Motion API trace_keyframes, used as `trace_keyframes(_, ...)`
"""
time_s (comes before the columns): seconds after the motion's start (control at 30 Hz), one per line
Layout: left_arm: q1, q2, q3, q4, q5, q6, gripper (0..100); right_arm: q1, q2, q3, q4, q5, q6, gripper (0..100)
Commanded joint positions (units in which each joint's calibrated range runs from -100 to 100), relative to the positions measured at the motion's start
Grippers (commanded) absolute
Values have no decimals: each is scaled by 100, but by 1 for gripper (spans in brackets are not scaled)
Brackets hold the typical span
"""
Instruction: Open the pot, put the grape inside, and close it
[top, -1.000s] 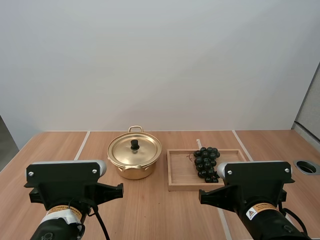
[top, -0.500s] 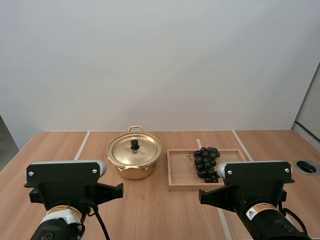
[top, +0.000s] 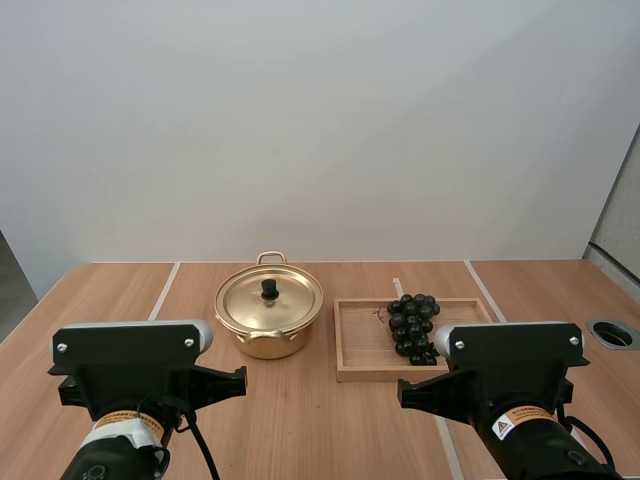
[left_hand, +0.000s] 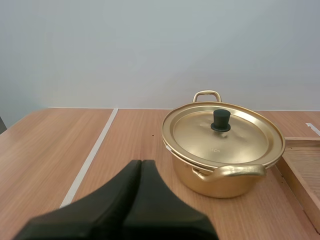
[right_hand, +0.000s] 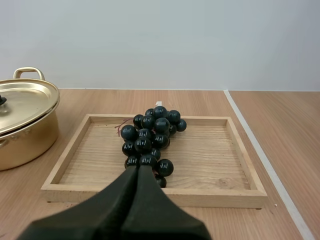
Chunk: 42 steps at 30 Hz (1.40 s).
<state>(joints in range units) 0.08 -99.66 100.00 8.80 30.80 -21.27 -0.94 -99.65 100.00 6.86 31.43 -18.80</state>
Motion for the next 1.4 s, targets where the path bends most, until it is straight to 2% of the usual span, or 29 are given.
trace_keyframes(0.0, 4, -34, 0, -127, -127, -63, 0, 10, -35, 0, -36, -4, 21, 0)
trace_keyframes(1.23, 4, -34, 0, -127, -127, -63, 0, 10, -35, 0, -36, -4, 21, 0)
trace_keyframes(1.37, 4, -34, 0, -127, -529, -52, 0, 10, -35, 0, -36, -141, 21, 0)
